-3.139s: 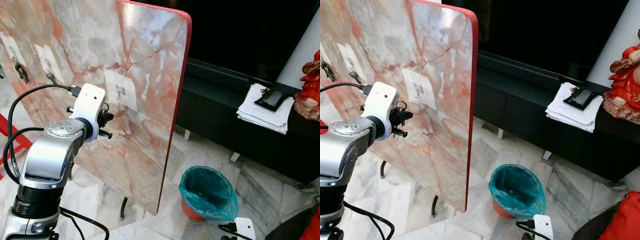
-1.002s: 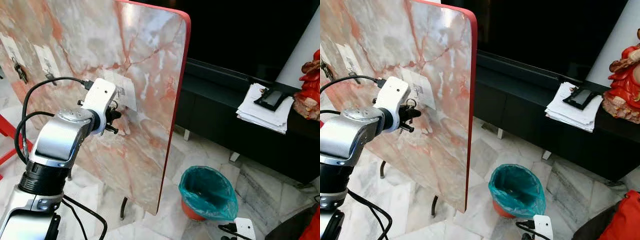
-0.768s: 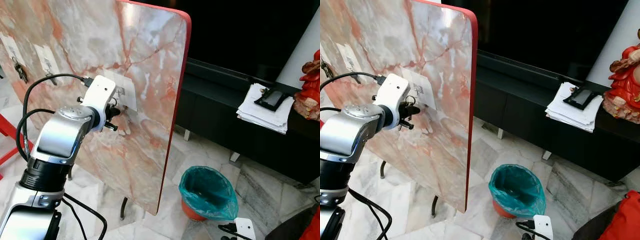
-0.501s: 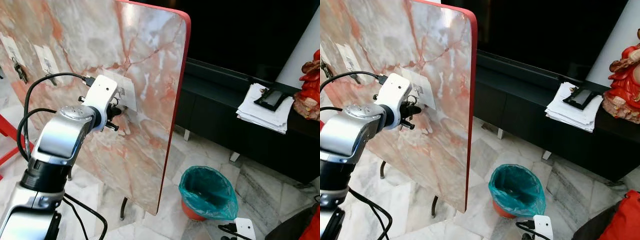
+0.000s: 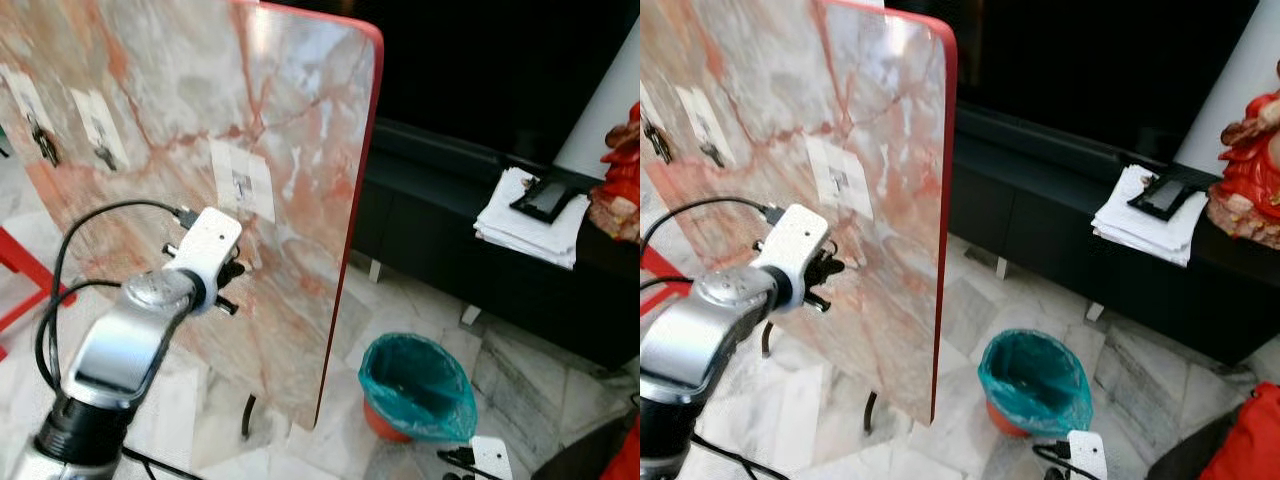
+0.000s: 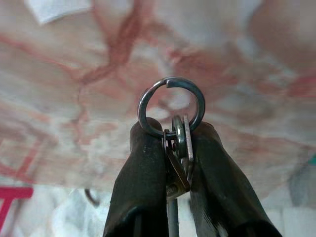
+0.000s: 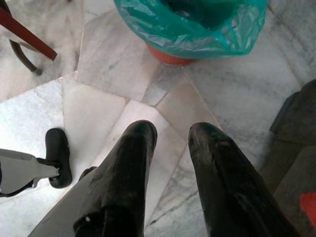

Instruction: Hang keys on a hook

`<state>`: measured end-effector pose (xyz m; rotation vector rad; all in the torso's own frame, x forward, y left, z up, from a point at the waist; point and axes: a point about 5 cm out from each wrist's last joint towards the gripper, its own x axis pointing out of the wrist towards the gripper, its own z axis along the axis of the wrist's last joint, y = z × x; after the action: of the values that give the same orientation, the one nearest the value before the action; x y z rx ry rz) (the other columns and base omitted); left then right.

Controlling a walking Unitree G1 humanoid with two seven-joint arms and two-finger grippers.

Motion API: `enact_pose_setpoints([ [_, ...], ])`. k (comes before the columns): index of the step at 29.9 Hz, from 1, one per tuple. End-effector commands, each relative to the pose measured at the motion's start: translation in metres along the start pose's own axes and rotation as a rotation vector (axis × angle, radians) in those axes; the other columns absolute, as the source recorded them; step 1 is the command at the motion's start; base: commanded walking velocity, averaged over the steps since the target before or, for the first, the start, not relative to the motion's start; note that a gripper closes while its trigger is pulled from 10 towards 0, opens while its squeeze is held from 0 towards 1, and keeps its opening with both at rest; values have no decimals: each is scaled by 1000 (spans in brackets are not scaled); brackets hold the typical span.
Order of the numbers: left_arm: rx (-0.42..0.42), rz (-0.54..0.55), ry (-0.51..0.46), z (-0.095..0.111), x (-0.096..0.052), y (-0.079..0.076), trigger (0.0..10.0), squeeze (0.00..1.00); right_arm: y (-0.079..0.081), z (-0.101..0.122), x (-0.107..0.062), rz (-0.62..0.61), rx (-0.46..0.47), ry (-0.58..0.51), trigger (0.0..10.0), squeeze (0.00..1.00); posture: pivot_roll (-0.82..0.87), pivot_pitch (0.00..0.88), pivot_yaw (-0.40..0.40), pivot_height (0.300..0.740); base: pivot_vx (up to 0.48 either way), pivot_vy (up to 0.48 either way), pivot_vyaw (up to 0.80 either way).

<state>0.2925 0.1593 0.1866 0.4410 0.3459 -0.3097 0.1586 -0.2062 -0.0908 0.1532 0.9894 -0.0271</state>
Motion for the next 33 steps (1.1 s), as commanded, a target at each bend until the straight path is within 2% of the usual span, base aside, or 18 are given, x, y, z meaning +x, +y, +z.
enact_pose_setpoints([
  [1, -8, -45, -101, 1, -5, -11, 10000, 0, -2, 6, -1, -5, -32, -51, 10000, 0, 11, 0, -81, 740, 0, 0, 0],
  [3, -49, -103, -171, 1, -6, -18, 10000, 0, -1, 10, 0, 11, -49, -85, 10000, 0, 7, 0, -84, 740, 0, 0, 0],
  [5, -61, -115, -186, 1, -6, -19, 10000, 0, 0, 11, 0, 19, -53, -92, 10000, 0, 7, 0, -83, 740, 0, 0, 0],
  [9, -79, -209, -237, 2, -8, -29, 10000, 0, 5, 17, 0, 87, -118, -115, 10000, 0, -12, 0, -75, 740, 0, 0, 0],
  [10, -100, -290, -272, 2, -9, -38, 10000, 0, 7, 87, -1, 206, -215, -295, 10000, 0, -15, 0, -71, 740, 0, 0, 0],
  [11, -100, -290, -272, 2, -9, -38, 10000, 0, 7, 87, -1, 206, -215, -295, 10000, 0, -15, 0, -71, 740, 0, 0, 0],
  [13, -96, -336, -288, -1, -10, -42, 10000, 0, 12, 129, -9, 348, -272, -405, 10000, 0, -20, 0, -66, 740, 0, 0, 0],
  [17, -96, -391, -304, -3, -12, -45, 10000, 0, 14, 138, -15, 439, -346, -425, 10000, 0, -18, 0, -63, 740, 0, 0, 0],
  [18, -103, -443, -312, -4, -16, -48, 10000, 0, 14, 141, -18, 499, -389, -420, 10000, 0, -19, 0, -60, 740, 0, 0, 0],
  [21, -111, -486, -321, -4, -19, -51, 10000, 0, 13, 139, -23, 576, -464, -377, 10000, 0, -20, 0, -59, 740, 0, 0, 0],
  [25, -114, -527, -331, -3, -23, -53, 10000, 0, 5, 131, -32, 664, -619, -289, 10000, 0, -16, 0, -56, 740, 0, 0, 0],
  [28, -108, -544, -325, -6, -25, -53, 10000, 0, -1, 132, -39, 678, -667, -271, 10000, 0, -18, 0, -50, 740, 0, 0, 0],
  [29, -126, -586, -326, -9, -28, -54, 10000, 0, -8, 136, -48, 691, -710, -261, 10000, 0, -24, 0, -47, 740, 0, 0, 0],
  [30, -126, -586, -326, -9, -28, -54, 10000, 0, -8, 136, -48, 691, -710, -261, 10000, 0, -24, 0, -47, 740, 0, 0, 0],
  [33, -135, -656, -334, -10, -33, -54, 10000, 0, -10, 142, -62, 764, -739, -276, 10000, 0, -28, 0, -45, 740, 0, 0, 0],
])
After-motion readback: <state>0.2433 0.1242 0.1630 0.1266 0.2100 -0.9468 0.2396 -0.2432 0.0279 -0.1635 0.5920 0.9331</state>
